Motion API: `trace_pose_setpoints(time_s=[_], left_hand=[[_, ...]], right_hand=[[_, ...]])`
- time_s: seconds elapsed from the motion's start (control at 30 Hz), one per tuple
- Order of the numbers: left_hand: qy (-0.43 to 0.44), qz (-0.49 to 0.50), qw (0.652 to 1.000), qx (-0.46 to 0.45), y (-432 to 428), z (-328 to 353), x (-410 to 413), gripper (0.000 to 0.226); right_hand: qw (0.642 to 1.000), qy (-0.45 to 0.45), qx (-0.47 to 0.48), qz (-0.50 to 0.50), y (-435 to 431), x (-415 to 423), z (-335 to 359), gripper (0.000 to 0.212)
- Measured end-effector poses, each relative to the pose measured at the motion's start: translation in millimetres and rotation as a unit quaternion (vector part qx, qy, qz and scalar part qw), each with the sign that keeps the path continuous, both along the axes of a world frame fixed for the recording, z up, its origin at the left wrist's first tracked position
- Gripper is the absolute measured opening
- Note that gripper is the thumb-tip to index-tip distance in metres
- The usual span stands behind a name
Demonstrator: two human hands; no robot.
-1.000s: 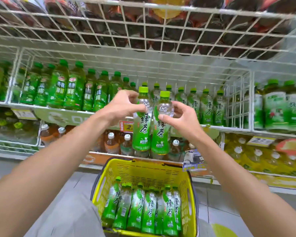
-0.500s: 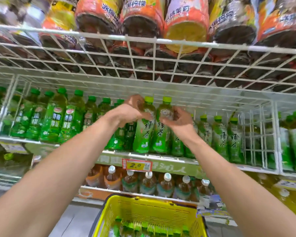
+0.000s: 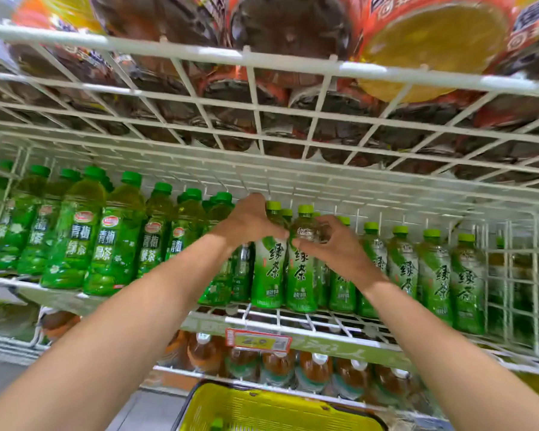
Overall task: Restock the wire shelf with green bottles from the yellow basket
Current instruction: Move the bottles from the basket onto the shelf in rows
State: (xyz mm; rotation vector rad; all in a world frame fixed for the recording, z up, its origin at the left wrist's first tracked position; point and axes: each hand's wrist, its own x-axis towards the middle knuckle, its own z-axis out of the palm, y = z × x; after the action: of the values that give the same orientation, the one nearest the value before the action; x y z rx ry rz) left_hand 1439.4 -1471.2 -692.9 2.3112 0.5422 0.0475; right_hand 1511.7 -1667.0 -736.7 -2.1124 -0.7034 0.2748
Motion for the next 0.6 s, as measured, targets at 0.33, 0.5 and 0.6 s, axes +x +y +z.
trace_pose_setpoints(time_s=[0.33, 0.5, 0.6], left_hand=[[0.010, -0.048, 0.996, 0.076, 8.2, -1.0, 21.0, 0.073], [0.020, -0.046, 0.995, 0.084, 11.7, -3.5, 30.2, 0.070], [0.016, -0.039, 0.997, 0.072, 17.9, 2.2, 34.8, 0.069]], right_hand=[[0.998, -0.037, -0.015, -0.047, 7.7, 8.3, -0.1, 0.086], [0.996, -0.034, 0.006, -0.077, 12.3, 5.0, -5.2, 0.079], [0.995, -0.020, 0.034, -0.096, 17.6, 4.7, -6.1, 0.076]])
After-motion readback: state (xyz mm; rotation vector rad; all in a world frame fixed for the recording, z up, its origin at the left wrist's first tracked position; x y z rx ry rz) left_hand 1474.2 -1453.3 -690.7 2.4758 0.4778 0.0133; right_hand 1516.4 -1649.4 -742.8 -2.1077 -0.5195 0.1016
